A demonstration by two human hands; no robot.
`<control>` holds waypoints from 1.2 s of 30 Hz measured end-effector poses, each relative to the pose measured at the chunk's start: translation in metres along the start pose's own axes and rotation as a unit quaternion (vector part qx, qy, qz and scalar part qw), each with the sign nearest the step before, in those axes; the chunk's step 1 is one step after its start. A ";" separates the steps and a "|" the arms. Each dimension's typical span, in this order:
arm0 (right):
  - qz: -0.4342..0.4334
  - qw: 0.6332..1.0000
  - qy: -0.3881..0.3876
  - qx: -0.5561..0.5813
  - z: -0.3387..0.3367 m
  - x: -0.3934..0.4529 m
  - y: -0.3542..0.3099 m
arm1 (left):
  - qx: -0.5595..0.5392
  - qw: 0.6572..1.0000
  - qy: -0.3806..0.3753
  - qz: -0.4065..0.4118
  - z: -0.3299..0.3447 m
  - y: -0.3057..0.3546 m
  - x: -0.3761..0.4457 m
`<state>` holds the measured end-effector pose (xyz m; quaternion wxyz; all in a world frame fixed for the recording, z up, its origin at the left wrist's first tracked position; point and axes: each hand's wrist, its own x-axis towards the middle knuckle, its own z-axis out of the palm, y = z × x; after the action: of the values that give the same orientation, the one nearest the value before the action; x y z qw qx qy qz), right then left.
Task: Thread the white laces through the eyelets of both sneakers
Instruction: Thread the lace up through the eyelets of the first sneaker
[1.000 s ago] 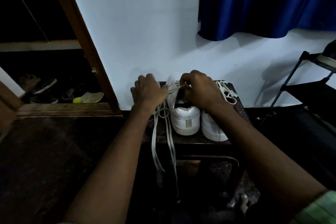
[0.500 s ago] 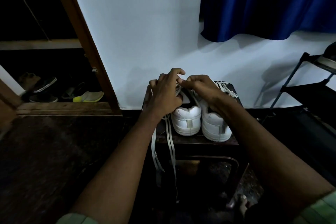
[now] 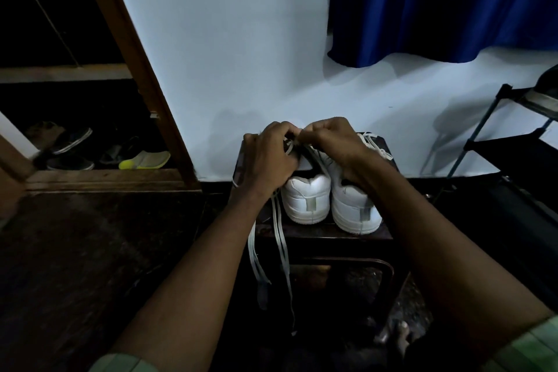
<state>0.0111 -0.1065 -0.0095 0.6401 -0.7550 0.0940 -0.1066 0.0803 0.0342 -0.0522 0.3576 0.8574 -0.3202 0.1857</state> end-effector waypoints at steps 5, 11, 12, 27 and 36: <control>0.038 0.962 -0.008 0.271 -0.016 0.004 -0.008 | 0.010 1.000 0.013 -0.014 0.001 -0.002 0.000; -0.034 0.990 -0.027 -0.134 -0.018 -0.001 -0.009 | 0.003 1.000 0.008 -0.021 0.001 -0.002 0.001; -0.050 0.994 -0.031 -0.092 -0.019 -0.001 -0.009 | 0.010 1.000 0.009 -0.022 0.000 -0.003 0.001; -0.093 0.952 -0.022 -0.289 -0.022 0.003 -0.013 | 0.007 1.000 0.007 -0.019 0.000 -0.004 0.001; -0.189 0.813 0.008 -0.551 -0.011 0.000 -0.018 | 0.016 0.999 -0.001 -0.039 -0.004 -0.001 0.003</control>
<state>0.0076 -0.1143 0.0096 0.0831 -0.9834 -0.0022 -0.1613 0.0821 0.0365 -0.0482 0.3500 0.8753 -0.2837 0.1755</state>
